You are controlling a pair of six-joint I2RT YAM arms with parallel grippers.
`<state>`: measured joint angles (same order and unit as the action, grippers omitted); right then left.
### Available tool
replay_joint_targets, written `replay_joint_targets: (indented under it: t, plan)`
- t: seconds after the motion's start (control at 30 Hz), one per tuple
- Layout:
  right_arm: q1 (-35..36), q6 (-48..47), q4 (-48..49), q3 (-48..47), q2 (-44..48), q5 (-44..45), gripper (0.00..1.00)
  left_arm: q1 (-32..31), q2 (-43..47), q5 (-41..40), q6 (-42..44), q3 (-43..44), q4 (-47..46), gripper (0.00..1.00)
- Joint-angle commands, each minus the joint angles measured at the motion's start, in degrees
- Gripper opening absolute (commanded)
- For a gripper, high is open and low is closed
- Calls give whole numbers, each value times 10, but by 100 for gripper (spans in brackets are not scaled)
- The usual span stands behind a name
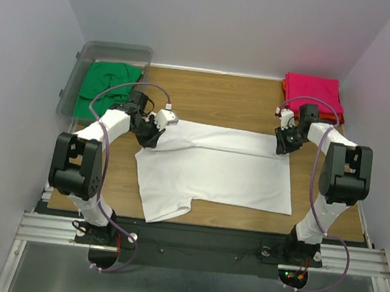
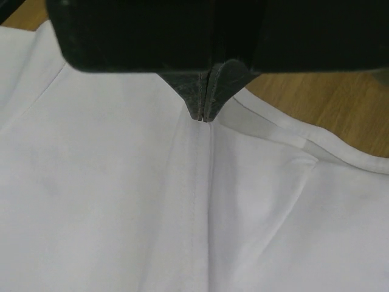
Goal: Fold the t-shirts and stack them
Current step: Fold the tshirt
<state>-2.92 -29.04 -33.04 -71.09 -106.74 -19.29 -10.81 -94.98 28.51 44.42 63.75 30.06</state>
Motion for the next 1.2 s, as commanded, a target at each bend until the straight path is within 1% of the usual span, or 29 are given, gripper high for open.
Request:
replay_joint_targets:
  t: [0.0,0.03,0.07,0.1,0.2,0.27,0.37,0.4,0.43,0.47,0.53,0.57,0.6,0.63,0.67,0.7,0.73,0.77,0.8,0.83,0.87,0.97,1.0,1.07,1.1,1.17]
  plan:
    - [0,-26,-17,15,33,29,29,-16,66,4,108,-41,53,2]
    - [0,-29,-18,17,35,32,29,-20,73,-1,124,-50,58,4]
    - [0,-31,-20,18,36,36,29,-25,88,-19,151,-68,59,16]
    - [-1,-33,-21,18,36,37,29,-36,96,-27,159,-76,57,26]
    - [-1,-31,-26,13,41,34,30,-39,114,-36,180,-86,53,47]
    - [-1,-30,-31,6,42,30,30,-40,107,-25,179,-60,56,49]
    - [-1,-21,-35,-12,38,19,30,-40,86,16,142,-2,54,50]
    - [-1,-14,-39,-18,36,16,30,-41,62,29,126,15,54,55]
    - [-1,-11,-41,-28,35,14,30,-42,48,49,90,31,44,58]
    - [-1,-5,-43,-33,31,9,30,-47,18,58,74,64,40,63]
    - [-1,-1,-44,-41,28,7,30,-54,-11,74,50,93,34,65]
    - [-1,2,-44,-47,27,5,30,-60,-21,76,17,106,19,66]
    - [-1,8,-44,-48,21,1,30,-70,-36,73,-5,110,-16,66]
    - [-1,13,-44,-52,16,-1,30,-78,-43,68,-18,111,-30,66]
    - [-1,17,-44,-58,11,-4,30,-86,-50,47,-31,115,-46,65]
    - [-1,25,-44,-61,6,-10,29,-105,-65,30,-62,119,-76,61]
    - [-1,27,-44,-63,1,-12,29,-114,-73,12,-73,120,-90,59]
    - [-1,29,-44,-65,-9,-14,29,-122,-83,-27,-86,126,-101,57]
    - [-1,33,-44,-70,-14,-14,27,-130,-106,-44,-100,131,-109,52]
    - [-1,35,-44,-71,-20,-13,27,-141,-118,-55,-102,137,-109,50]
    - [-1,35,-44,-75,-29,-8,26,-149,-135,-71,-106,141,-108,45]
    - [-1,33,-45,-72,-33,10,25,-180,-138,-57,-82,131,-85,38]
    - [-1,28,-45,-66,-31,14,24,-187,-127,-46,-65,125,-71,36]
    - [-1,22,-45,-60,-26,21,23,-208,-114,-16,-47,114,-52,34]
    - [-1,18,-47,-57,-19,28,21,-212,-98,-8,-42,104,-41,33]
    - [-2,7,-49,-45,-6,42,21,-214,-73,4,-28,90,-26,34]
